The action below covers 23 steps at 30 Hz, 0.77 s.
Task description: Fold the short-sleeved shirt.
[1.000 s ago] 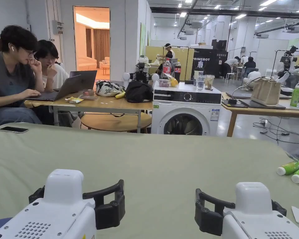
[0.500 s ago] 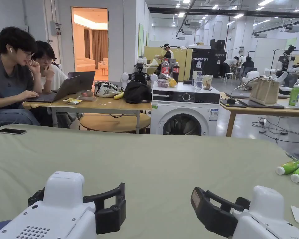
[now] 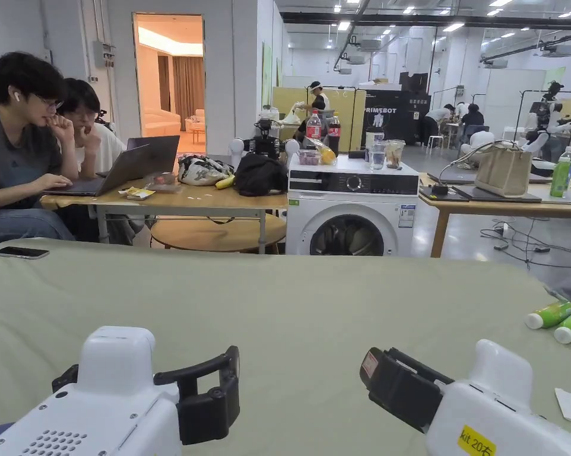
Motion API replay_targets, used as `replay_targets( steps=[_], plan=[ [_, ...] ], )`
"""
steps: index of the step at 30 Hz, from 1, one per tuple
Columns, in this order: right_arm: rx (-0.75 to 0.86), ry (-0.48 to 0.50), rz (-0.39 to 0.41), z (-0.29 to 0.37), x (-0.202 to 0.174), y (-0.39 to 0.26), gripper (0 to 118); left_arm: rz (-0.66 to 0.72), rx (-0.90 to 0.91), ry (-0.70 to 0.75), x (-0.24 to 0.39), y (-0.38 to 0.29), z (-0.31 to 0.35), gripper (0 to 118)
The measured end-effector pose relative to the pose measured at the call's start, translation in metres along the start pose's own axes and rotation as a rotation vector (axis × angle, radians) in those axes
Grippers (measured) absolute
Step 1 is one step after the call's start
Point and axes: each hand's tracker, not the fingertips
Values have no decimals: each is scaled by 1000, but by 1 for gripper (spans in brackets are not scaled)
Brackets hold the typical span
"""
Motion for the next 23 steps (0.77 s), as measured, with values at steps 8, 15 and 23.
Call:
replay_targets(
  steps=[8, 15, 23],
  plan=[
    [-31, -26, 21, -3, -4, -1, 105, 0, -17, -12, 2, -3, -3, 107],
    [43, 15, 60, 4, 7, -6, 105, -30, -31, -4, 6, -6, -8, 107],
    [284, -240, 453, 14, -2, -31, 105, -117, 0, 121, 3, -16, -11, 107]
  ],
)
